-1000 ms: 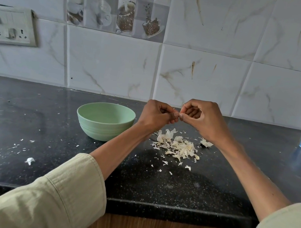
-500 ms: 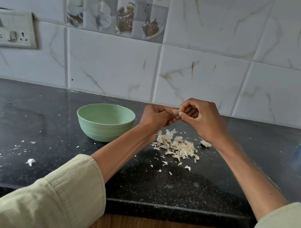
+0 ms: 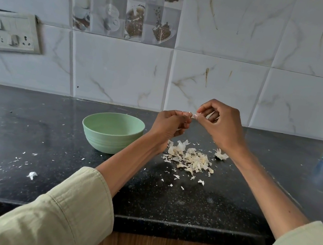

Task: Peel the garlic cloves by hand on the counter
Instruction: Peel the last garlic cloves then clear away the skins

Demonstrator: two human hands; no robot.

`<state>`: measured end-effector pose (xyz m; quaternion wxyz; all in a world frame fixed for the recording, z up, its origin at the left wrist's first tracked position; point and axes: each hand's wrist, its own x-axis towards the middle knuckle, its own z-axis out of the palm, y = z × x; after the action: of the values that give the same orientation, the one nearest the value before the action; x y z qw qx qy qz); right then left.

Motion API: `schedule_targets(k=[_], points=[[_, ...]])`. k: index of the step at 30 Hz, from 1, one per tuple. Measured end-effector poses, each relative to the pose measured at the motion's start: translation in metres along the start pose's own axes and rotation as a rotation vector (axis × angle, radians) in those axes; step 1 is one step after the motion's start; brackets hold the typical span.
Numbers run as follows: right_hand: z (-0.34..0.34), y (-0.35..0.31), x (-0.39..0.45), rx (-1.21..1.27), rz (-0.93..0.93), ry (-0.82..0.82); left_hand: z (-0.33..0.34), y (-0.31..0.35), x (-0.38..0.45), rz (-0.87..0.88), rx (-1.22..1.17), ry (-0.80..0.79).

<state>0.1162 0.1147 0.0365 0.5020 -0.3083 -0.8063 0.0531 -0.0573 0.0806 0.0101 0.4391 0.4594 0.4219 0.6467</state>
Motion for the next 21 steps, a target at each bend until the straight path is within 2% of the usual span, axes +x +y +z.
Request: schedule_targets(k=[6, 14, 21], points=[[-0.0015, -0.0065, -0.0022, -0.027, -0.07, -0.037, -0.0005, -0.0011, -0.0009, 0.016, 0.029, -0.011], [-0.0005, -0.0044, -0.0022, -0.06, -0.087, -0.023, 0.0005, 0.0016, -0.0032, 0.007, 0.052, -0.005], [0.0021, -0.0047, -0.003, -0.061, -0.097, -0.074, 0.0001, 0.0006, -0.0019, -0.011, 0.028, 0.003]])
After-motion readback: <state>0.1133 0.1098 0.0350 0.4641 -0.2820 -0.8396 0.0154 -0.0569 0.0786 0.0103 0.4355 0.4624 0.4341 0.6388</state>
